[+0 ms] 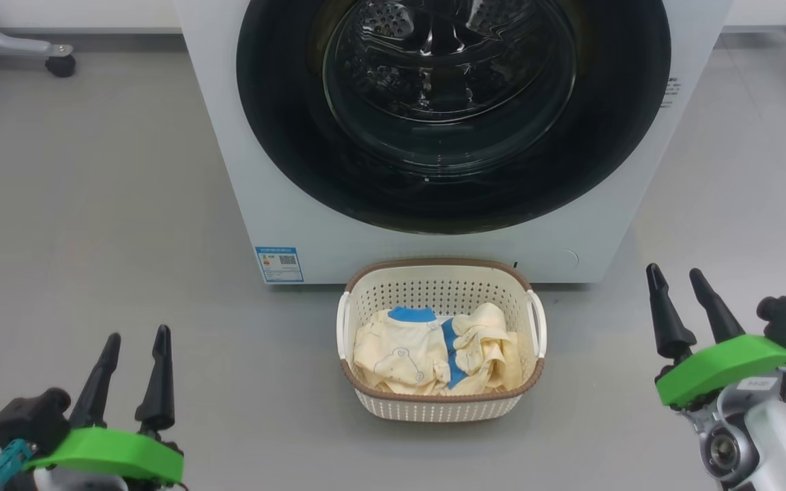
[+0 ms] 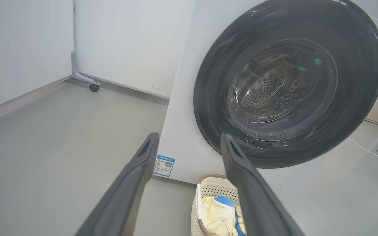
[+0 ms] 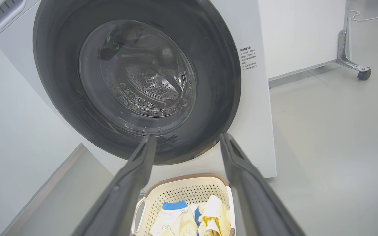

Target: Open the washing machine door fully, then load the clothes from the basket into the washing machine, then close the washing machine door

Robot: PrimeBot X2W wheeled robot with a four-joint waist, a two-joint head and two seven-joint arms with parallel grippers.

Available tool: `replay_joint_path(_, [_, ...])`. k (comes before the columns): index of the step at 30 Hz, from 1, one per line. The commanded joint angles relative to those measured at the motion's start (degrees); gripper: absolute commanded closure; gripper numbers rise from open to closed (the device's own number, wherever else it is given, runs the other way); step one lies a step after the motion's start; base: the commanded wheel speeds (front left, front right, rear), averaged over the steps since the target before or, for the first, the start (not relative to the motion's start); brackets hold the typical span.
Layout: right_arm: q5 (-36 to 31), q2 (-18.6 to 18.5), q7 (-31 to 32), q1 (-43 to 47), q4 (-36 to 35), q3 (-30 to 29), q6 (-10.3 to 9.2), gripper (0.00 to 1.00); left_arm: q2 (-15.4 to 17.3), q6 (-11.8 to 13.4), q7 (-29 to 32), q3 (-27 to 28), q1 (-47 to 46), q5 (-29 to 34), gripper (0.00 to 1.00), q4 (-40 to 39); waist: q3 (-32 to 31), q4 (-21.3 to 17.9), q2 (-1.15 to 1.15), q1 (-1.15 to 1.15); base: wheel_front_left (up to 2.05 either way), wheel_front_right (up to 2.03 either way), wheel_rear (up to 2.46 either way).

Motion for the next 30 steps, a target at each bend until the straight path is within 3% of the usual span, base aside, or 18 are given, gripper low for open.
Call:
replay_joint_path(1, [-2.0,-1.6,-1.2,-3.6,-2.0,1.0,0.07,0.00,2.0,-0.3,-1.0,1.7,-3.6,2.2,0.00,-2.2,0.1,0.0,0.00,0.00,0.00,0.00,0.00])
replay_joint_path(15, [-9.0,-2.4,-3.3,-3.5,-2.5,0.9,0.08,0.00,3.3,-0.4,-3.2,2.1,-4.6,8.5,0.00,-2.1,0.9,-0.6,0.00,0.00,0.00,0.00,0.00])
replay_joint_path(30, [-9.5,-1.4,-3.3,-2.6,-2.9,-1.4,0.08,0.00,3.3,-0.4,-3.2,2.5,-5.1,7.6,0.00,-0.7,1.8,-1.0,0.00,0.00,0.00,0.00,0.00])
